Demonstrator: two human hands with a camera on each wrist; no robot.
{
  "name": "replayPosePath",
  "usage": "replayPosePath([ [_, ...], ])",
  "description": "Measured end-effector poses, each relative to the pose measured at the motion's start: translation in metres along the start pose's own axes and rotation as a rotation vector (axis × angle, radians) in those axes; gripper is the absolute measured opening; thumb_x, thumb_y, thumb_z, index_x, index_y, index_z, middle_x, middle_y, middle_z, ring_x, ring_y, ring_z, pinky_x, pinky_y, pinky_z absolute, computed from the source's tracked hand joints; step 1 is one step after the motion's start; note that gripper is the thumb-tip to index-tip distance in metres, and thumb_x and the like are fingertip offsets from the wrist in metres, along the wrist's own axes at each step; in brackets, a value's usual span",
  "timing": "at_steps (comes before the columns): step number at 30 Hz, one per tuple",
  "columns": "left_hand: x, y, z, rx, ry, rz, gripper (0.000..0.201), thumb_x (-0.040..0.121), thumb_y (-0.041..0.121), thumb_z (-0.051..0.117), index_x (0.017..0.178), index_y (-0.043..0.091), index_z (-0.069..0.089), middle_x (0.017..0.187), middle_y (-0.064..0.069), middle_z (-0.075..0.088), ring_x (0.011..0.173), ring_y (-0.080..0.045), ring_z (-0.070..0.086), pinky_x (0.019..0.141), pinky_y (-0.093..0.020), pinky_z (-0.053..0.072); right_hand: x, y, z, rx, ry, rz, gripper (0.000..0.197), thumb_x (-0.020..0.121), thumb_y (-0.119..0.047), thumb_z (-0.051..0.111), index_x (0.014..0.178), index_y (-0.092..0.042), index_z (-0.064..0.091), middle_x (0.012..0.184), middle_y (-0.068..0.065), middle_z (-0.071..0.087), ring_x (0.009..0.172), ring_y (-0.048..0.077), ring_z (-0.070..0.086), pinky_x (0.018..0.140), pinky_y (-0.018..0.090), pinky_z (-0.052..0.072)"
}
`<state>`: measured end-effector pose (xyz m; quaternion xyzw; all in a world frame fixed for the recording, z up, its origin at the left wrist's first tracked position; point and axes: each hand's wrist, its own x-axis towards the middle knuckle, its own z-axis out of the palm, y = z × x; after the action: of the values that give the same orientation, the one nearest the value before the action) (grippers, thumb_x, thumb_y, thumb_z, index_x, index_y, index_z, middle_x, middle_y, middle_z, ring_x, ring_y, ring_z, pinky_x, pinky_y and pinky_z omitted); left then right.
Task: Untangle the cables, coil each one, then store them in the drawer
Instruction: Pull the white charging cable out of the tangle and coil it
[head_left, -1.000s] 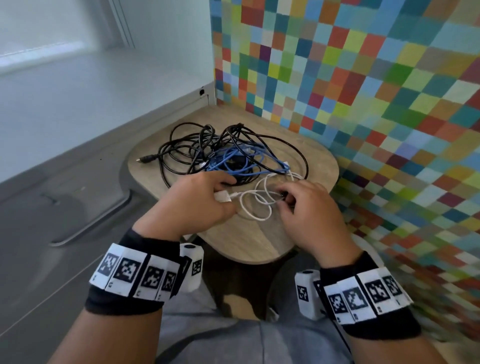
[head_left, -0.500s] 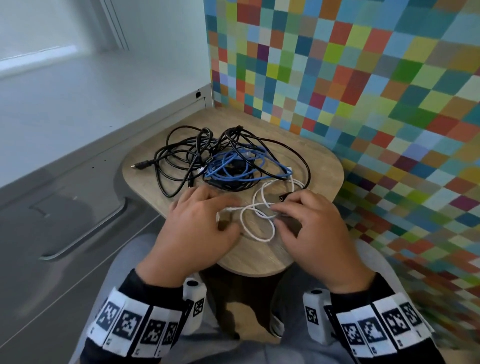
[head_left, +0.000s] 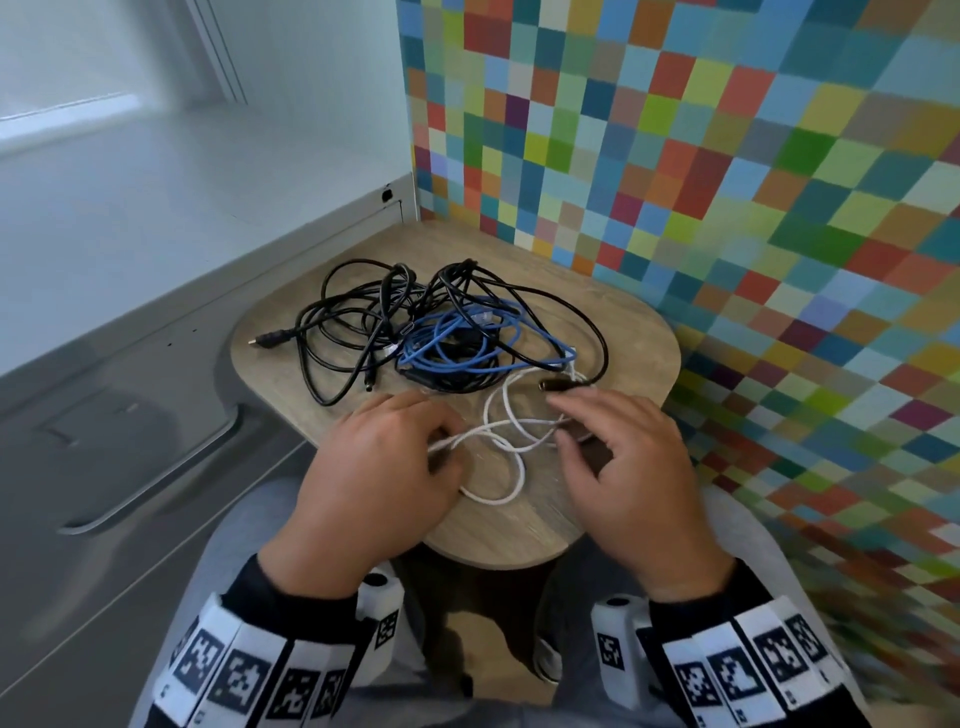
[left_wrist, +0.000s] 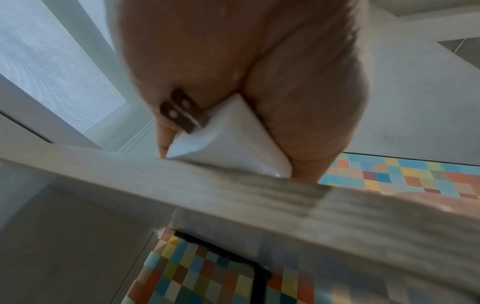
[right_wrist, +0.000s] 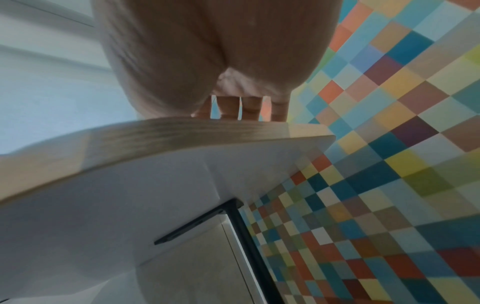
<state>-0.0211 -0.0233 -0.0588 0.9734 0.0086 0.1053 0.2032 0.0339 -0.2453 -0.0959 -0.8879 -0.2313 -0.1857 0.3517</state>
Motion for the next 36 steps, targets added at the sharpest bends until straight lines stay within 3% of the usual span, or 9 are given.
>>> replayPosePath([
  [4,-0.003,-0.003,-0.003,-0.050,0.164,-0.003,0.012,0.088,0.025,0.069,0.096,0.034,0.067,0.085,0.019,0.064,0.076,-0.010,0.061,0.062,-0.029,0.048,-0.001,-0.001,-0.002,-0.021,-0.070,0.017,0.040,0.091,-0.031,0.063,0.130,-0.027,0.069,0.131,-0.012,0.067,0.120,0.014,0.058,0.102,0.051,0.047],
  [7,-0.003,-0.003,-0.001,-0.178,0.327,0.074,0.009,0.093,0.022,0.067,0.101,0.026,0.067,0.091,0.018,0.066,0.077,-0.005,0.062,0.065,-0.028,0.051,-0.002,-0.009,-0.002,-0.081,-0.123,-0.010,0.047,0.089,-0.038,0.061,0.136,-0.031,0.065,0.135,-0.015,0.062,0.125,0.014,0.051,0.109,0.048,0.040],
  [10,-0.002,-0.005,0.001,-0.286,0.407,0.125,0.009,0.097,0.015,0.066,0.104,0.019,0.066,0.095,0.014,0.065,0.083,-0.006,0.062,0.071,-0.025,0.051,-0.001,-0.014,-0.001,-0.043,-0.109,-0.057,0.033,0.090,-0.035,0.065,0.122,-0.029,0.068,0.126,-0.014,0.062,0.123,0.013,0.051,0.109,0.046,0.039],
  [15,-0.006,-0.004,0.003,-0.626,0.389,0.096,0.011,0.099,0.009,0.062,0.104,0.019,0.062,0.091,0.009,0.065,0.078,-0.017,0.064,0.067,-0.038,0.053,-0.005,-0.019,-0.004,0.310,-0.122,-0.076,0.017,0.096,-0.024,0.066,0.112,-0.020,0.069,0.110,-0.007,0.069,0.107,0.015,0.065,0.087,0.042,0.054],
  [19,-0.006,-0.002,0.004,-0.840,0.368,0.109,0.017,0.097,0.011,0.058,0.109,0.022,0.062,0.097,0.003,0.066,0.087,-0.026,0.066,0.076,-0.048,0.056,-0.009,-0.036,-0.011,0.578,-0.040,-0.063,0.011,0.099,-0.017,0.067,0.108,-0.011,0.071,0.104,-0.005,0.075,0.101,0.018,0.073,0.085,0.040,0.060],
  [24,-0.006,0.002,0.005,-0.886,0.272,0.125,0.019,0.101,0.014,0.056,0.118,0.015,0.064,0.103,-0.001,0.070,0.095,-0.023,0.068,0.080,-0.029,0.052,-0.008,-0.046,-0.011,0.884,0.036,0.025,0.014,0.097,-0.010,0.069,0.104,-0.022,0.071,0.098,0.003,0.078,0.096,0.024,0.076,0.087,0.035,0.061],
  [31,-0.008,-0.004,-0.002,-1.089,0.150,0.091,0.038,0.089,0.006,0.046,0.121,0.013,0.066,0.106,-0.005,0.069,0.100,-0.022,0.064,0.086,-0.031,0.050,-0.007,-0.035,-0.006,0.783,0.050,-0.098,0.015,0.090,-0.002,0.074,0.103,-0.009,0.071,0.119,0.010,0.073,0.125,0.030,0.065,0.105,0.049,0.052],
  [34,-0.008,-0.001,-0.005,-1.107,0.140,0.058,0.038,0.095,0.025,0.043,0.122,0.013,0.067,0.102,-0.009,0.069,0.096,-0.024,0.064,0.083,-0.031,0.050,-0.008,-0.034,-0.007,0.564,0.047,-0.202,0.009,0.091,-0.009,0.074,0.098,-0.003,0.074,0.125,0.008,0.070,0.136,0.028,0.057,0.108,0.045,0.050],
  [36,-0.008,0.003,-0.005,-1.009,0.157,0.016,0.037,0.097,0.041,0.050,0.121,0.020,0.068,0.097,0.003,0.071,0.091,-0.014,0.066,0.080,-0.026,0.050,-0.007,-0.034,-0.005,0.442,0.051,-0.223,0.007,0.090,-0.011,0.076,0.096,-0.008,0.076,0.130,0.006,0.067,0.141,0.028,0.051,0.114,0.048,0.044],
])
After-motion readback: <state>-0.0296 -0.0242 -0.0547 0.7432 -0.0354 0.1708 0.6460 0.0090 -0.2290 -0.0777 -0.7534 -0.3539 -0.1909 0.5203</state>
